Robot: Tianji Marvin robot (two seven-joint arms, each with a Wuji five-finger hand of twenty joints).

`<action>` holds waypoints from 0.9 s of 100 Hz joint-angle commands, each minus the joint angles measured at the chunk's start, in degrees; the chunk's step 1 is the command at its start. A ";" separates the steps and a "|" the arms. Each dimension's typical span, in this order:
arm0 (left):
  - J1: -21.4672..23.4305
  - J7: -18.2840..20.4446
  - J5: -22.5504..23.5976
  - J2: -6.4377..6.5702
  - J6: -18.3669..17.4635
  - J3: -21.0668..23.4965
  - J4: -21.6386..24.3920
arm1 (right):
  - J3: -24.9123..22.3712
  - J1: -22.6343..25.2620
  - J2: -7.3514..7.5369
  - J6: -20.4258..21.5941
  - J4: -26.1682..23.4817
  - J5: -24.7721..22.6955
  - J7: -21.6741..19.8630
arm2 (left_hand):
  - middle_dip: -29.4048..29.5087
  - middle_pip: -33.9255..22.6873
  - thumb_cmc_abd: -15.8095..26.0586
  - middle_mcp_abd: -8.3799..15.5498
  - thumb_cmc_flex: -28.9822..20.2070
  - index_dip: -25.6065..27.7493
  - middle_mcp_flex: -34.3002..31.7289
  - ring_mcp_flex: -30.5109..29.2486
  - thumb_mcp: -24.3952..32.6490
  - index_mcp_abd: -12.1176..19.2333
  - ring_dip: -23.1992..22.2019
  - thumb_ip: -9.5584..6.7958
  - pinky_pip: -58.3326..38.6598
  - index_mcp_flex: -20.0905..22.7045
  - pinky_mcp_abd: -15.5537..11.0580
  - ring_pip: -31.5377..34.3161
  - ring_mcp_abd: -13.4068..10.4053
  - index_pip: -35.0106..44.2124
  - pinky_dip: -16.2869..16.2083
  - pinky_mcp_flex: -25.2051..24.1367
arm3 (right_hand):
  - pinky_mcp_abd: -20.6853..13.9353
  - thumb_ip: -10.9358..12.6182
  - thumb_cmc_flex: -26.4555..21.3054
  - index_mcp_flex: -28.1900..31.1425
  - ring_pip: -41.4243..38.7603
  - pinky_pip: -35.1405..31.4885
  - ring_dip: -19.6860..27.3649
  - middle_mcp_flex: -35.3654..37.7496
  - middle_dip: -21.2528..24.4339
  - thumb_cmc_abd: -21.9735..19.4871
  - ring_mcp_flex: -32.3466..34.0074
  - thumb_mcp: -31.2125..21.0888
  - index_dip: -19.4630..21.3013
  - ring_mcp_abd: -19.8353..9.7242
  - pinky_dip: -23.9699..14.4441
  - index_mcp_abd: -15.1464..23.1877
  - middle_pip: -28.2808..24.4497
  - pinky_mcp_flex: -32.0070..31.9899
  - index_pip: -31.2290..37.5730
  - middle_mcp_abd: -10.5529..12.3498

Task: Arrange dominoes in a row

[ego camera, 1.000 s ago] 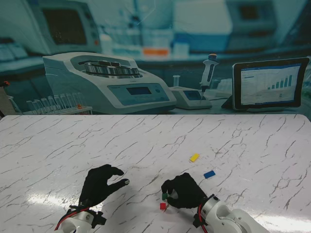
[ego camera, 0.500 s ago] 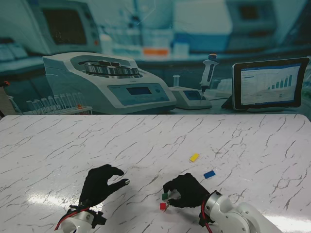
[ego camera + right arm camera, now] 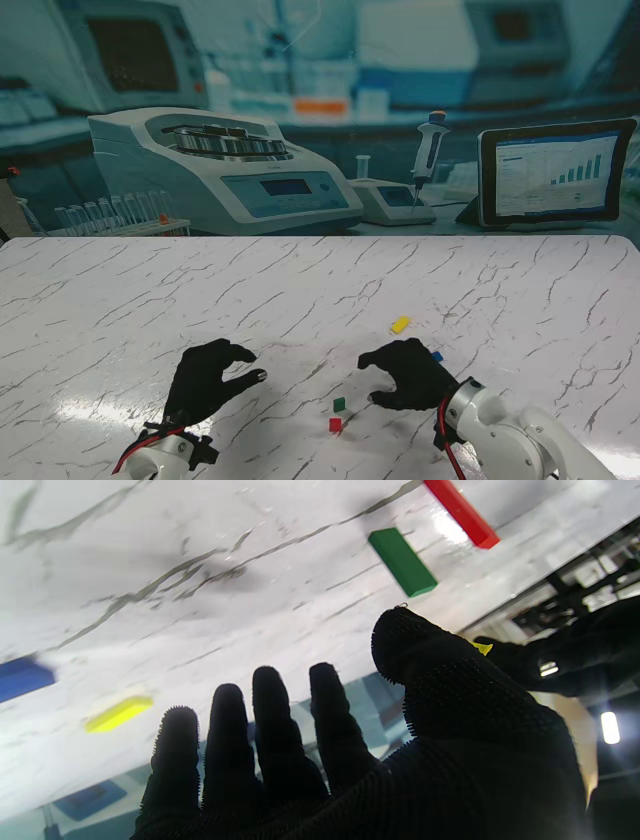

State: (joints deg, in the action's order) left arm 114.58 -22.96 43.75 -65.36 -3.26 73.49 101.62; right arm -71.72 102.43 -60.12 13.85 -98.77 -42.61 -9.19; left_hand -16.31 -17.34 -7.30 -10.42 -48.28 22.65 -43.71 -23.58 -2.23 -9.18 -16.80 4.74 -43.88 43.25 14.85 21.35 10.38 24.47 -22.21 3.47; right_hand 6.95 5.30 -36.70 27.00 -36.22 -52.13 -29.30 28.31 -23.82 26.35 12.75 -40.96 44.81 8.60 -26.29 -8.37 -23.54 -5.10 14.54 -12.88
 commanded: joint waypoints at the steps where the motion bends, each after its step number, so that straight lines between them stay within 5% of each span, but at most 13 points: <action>1: 0.20 0.63 0.03 -0.14 -0.92 -0.09 0.24 | -1.10 0.71 0.19 -0.48 -0.88 -0.55 -0.05 | -0.77 -0.82 0.44 1.49 -0.51 0.61 -0.97 -0.82 -1.19 1.97 -0.59 0.79 -1.21 -0.03 -0.35 0.30 -0.96 0.45 -0.88 -0.37 | 5.82 -0.07 0.12 -1.49 1.45 1.01 0.97 -0.80 1.06 -0.74 -1.26 0.49 -2.20 -1.18 -0.82 -1.26 1.48 -0.89 -2.35 0.38; 48: -1.29 2.00 0.83 0.19 -0.16 -1.19 0.46 | -11.80 3.94 -0.12 -0.26 -0.63 -6.34 2.15 | -0.79 -0.89 0.39 1.70 -0.47 0.59 -1.01 -0.91 -1.09 2.10 -0.60 0.79 -1.11 -0.06 -0.58 0.27 -1.15 0.68 -0.82 -0.23 | 5.51 0.00 -0.80 0.40 3.20 1.94 2.53 0.44 2.33 -0.02 1.17 -1.84 -5.16 -5.98 -0.98 0.74 2.93 -0.19 -1.71 4.61; 90: -1.83 2.70 2.03 0.44 0.96 -2.07 1.32 | -11.36 1.17 -0.51 2.39 8.36 -7.39 8.72 | -0.78 -0.93 0.17 1.97 -0.45 0.56 -1.10 -0.97 -1.14 2.36 -0.47 0.83 -0.10 0.01 -2.14 0.38 -1.31 0.91 -0.28 0.13 | 2.36 -0.63 -2.43 1.05 2.18 1.41 3.21 -0.44 3.83 0.55 1.06 -4.69 -5.55 -8.97 -1.43 4.60 2.59 -0.08 0.24 8.59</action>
State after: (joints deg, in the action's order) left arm 112.37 -20.95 45.78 -64.78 -1.25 71.55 102.62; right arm -83.61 103.65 -60.26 15.92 -91.35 -49.81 -1.23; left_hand -16.31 -17.36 -7.30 -10.10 -48.28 22.65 -43.73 -23.58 -2.23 -8.56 -16.80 4.74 -43.88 43.26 14.33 21.35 10.38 24.97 -22.21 3.53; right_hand 6.95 5.29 -37.52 28.05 -34.10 -50.59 -27.00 28.35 -20.96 26.35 13.00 -44.47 40.02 1.80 -26.88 -5.45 -21.07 -4.46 14.17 -5.98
